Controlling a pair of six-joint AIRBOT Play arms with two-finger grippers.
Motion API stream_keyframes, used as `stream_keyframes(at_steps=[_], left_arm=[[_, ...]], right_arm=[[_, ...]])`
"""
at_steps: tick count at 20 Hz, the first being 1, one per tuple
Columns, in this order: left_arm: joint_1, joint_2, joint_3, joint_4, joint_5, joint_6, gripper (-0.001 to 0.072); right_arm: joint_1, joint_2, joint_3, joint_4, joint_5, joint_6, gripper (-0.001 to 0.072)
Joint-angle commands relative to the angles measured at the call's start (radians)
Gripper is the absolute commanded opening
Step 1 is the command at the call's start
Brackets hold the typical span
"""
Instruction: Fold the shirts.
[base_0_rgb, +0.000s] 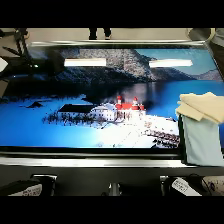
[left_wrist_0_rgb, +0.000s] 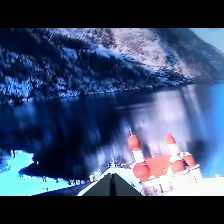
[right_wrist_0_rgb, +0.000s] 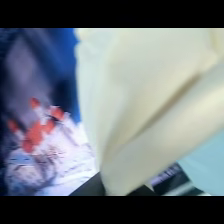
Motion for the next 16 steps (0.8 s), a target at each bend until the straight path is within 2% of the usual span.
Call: stream_keyframes(at_steps=[1, 4, 7, 8, 9, 10, 12, 14, 15, 16], left_arm=[[0.000, -0.009, -0.056, 0.003, 0.041, 0.000, 0.0022], [-0.001, -0.014, -0.065, 0.003, 0.038, 0.000, 0.0022], [-0.005, -0.014, -0.065, 0.003, 0.039, 0.001, 0.0022], [-0.006, -0.014, -0.065, 0.003, 0.038, 0.001, 0.0022], [-0.010, -0.014, -0.065, 0.003, 0.038, 0.001, 0.0022], [-0.011, -0.014, -0.065, 0.003, 0.038, 0.001, 0.0022], [-0.013, -0.014, -0.056, 0.004, 0.018, 0.050, 0.0022], [-0.015, -0.014, -0.006, 0.094, -0.039, 0.061, 0.0021], [-0.024, -0.014, 0.032, 0.207, -0.055, 0.015, 0.0020], [-0.041, -0.016, 0.073, 0.375, -0.056, -0.067, 0.0021]], right_arm=[[-0.014, 0.040, -0.005, -0.333, 0.122, 0.023, 0.0026], [-0.014, 0.092, -0.122, -0.519, 0.122, 0.023, 0.0025], [-0.014, 0.148, -0.385, -0.541, 0.113, 0.030, 0.0027], [-0.014, 0.151, -0.470, -0.538, 0.098, 0.044, 0.0078], [-0.014, 0.151, -0.536, -0.531, 0.079, 0.049, 0.0368], [-0.014, 0.150, -0.580, -0.531, 0.053, 0.028, 0.0715], [-0.014, 0.145, -0.550, -0.605, 0.006, -0.064, 0.0697], [-0.013, 0.127, -0.393, -0.632, -0.094, -0.077, 0.0695], [-0.002, 0.114, -0.292, -0.585, -0.163, -0.077, 0.0694], [0.034, 0.100, -0.180, -0.531, -0.249, -0.077, 0.0685]])
